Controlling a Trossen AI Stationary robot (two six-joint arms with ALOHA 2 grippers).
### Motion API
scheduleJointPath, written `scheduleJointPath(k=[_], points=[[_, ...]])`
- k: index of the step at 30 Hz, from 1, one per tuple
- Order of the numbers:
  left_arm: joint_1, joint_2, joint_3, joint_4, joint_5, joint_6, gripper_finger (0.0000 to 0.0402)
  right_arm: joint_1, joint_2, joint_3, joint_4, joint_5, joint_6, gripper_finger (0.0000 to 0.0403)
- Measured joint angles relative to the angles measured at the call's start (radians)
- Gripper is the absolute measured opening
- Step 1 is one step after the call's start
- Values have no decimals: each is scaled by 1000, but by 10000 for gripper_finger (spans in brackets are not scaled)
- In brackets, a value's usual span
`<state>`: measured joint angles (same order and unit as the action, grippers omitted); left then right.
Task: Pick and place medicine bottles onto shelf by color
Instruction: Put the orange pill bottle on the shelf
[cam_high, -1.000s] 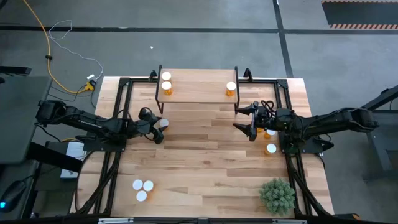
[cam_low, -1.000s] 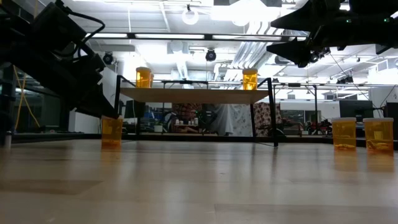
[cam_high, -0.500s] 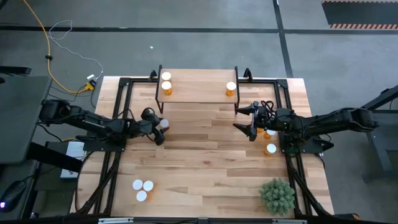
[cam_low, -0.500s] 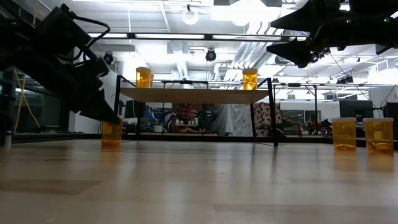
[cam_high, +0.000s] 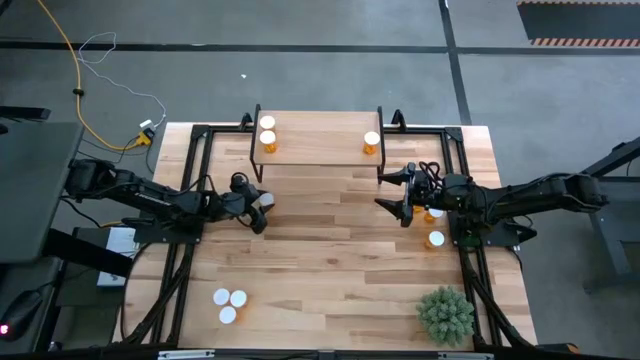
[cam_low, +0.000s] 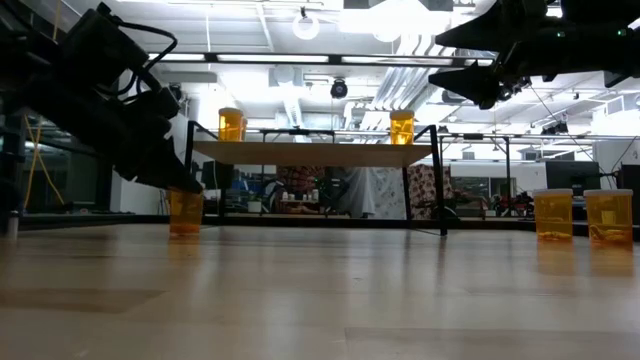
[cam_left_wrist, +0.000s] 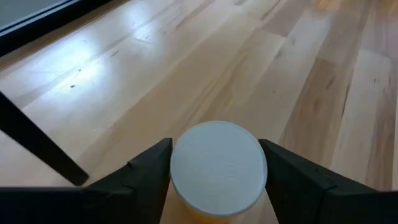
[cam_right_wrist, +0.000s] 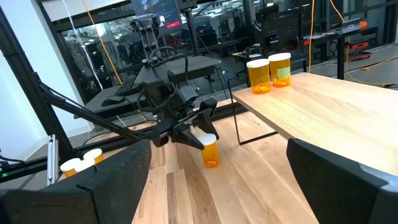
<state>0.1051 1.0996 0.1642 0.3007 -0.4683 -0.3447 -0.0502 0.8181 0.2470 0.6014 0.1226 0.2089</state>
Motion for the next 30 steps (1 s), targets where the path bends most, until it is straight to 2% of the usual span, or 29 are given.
scheduleJointPath(k=[4, 8, 14, 17, 20, 24, 27, 30], points=[[0, 0, 2, 4, 3, 0, 210, 0, 0, 0, 0, 0, 0, 366], [0, 0, 24, 3, 49, 0, 211, 0, 0, 0, 0, 0, 0, 366], [-1, 0, 132, -6, 271, 60, 211, 0, 0, 0, 0, 0, 0, 366], [-2, 0, 244, -111, 322, 109, 211, 0, 0, 0, 0, 0, 0, 366], [-1, 0, 393, -299, 288, 173, 211, 0, 0, 0, 0, 0, 0, 366], [-1, 0, 590, -525, 120, 261, 211, 0, 0, 0, 0, 0, 0, 366], [8, 0, 690, -602, 2, 313, 211, 0, 0, 0, 0, 0, 0, 366], [43, 0, 746, -652, -32, 330, 211, 0, 0, 0, -3, 0, 0, 366]])
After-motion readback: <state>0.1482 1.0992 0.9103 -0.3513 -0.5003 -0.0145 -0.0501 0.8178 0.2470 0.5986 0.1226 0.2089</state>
